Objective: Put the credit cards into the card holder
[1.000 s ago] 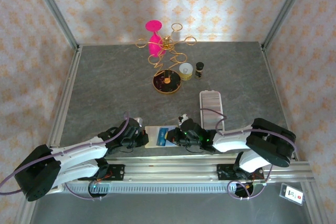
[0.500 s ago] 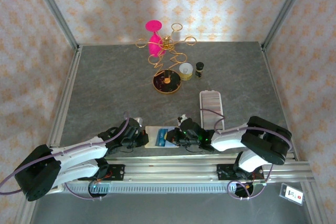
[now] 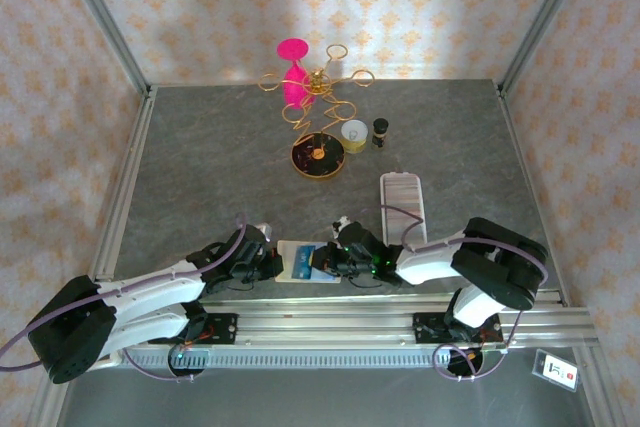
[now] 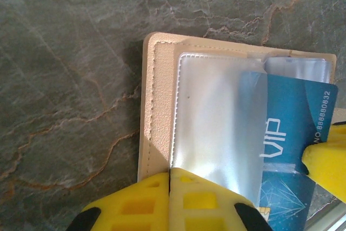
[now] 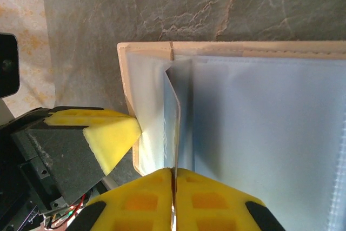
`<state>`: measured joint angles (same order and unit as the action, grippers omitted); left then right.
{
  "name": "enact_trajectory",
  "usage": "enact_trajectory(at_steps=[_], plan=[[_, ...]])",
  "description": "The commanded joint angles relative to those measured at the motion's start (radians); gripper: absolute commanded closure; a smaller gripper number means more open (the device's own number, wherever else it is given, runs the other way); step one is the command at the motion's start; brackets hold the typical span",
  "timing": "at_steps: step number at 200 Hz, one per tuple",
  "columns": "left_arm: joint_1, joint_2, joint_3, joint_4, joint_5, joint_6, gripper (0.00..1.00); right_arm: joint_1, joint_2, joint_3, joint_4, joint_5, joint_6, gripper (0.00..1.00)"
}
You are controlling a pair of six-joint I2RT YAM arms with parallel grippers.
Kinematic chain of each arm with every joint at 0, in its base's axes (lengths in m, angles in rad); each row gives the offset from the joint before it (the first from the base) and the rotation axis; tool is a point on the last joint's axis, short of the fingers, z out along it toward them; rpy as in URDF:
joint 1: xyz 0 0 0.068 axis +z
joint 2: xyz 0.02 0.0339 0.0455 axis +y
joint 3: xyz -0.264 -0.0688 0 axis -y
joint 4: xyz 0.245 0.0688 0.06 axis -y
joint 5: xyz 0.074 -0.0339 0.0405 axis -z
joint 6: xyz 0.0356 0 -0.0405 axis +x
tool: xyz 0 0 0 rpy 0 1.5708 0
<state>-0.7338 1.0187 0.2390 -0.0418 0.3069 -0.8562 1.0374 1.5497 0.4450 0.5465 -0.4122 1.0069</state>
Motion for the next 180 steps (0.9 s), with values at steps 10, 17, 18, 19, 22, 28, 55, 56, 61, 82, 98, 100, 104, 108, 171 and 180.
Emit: enact_trajectory(at_steps=[10, 17, 18, 19, 22, 28, 55, 56, 61, 82, 98, 100, 104, 108, 171, 180], plan=[[-0.012, -0.003, -0.021, -0.036, -0.019, 0.0, 0.95, -0.002, 0.02, 0.065, -0.096, 0.01, -0.053, 0.89], [-0.01, -0.005, -0.021, -0.039, -0.02, 0.0, 0.95, -0.002, 0.024, 0.074, -0.11, 0.013, -0.061, 0.88], [-0.01, -0.005, -0.022, -0.038, -0.02, 0.0, 0.95, -0.002, 0.023, 0.075, -0.113, 0.013, -0.062, 0.88], [-0.011, -0.006, -0.022, -0.038, -0.019, 0.0, 0.95, -0.003, 0.023, 0.077, -0.115, 0.013, -0.063, 0.88], [-0.011, -0.006, -0.022, -0.039, -0.02, -0.001, 0.95, -0.002, 0.024, 0.081, -0.121, 0.017, -0.066, 0.88], [-0.01, -0.008, -0.022, -0.039, -0.02, -0.003, 0.95, -0.002, 0.025, 0.091, -0.139, 0.023, -0.071, 0.88], [-0.012, -0.018, -0.029, -0.037, -0.018, -0.008, 0.95, -0.002, 0.039, 0.126, -0.18, 0.03, -0.093, 0.89], [-0.011, -0.018, -0.029, -0.037, -0.019, -0.009, 0.95, -0.001, 0.04, 0.127, -0.18, 0.029, -0.093, 0.89], [-0.011, -0.021, -0.027, -0.037, -0.019, -0.009, 0.95, -0.001, 0.043, 0.131, -0.181, 0.027, -0.094, 0.89], [-0.012, -0.026, -0.03, -0.035, -0.02, -0.01, 0.94, -0.001, 0.066, 0.157, -0.203, 0.027, -0.103, 0.89], [-0.012, -0.026, -0.031, -0.035, -0.019, -0.012, 0.95, 0.003, 0.072, 0.173, -0.222, 0.033, -0.109, 0.87], [-0.011, -0.026, -0.032, -0.035, -0.02, -0.012, 0.95, 0.003, 0.072, 0.173, -0.225, 0.034, -0.109, 0.87], [-0.011, -0.026, -0.032, -0.036, -0.021, -0.012, 0.94, 0.003, 0.069, 0.176, -0.231, 0.04, -0.111, 0.86], [-0.011, -0.027, -0.031, -0.036, -0.02, -0.012, 0.94, 0.003, 0.065, 0.177, -0.241, 0.049, -0.112, 0.85], [-0.011, -0.035, -0.033, -0.035, -0.023, -0.012, 0.94, 0.003, -0.015, 0.186, -0.389, 0.149, -0.139, 0.75], [-0.011, -0.034, -0.033, -0.031, -0.023, -0.012, 0.94, 0.002, -0.011, 0.188, -0.391, 0.149, -0.142, 0.77]])
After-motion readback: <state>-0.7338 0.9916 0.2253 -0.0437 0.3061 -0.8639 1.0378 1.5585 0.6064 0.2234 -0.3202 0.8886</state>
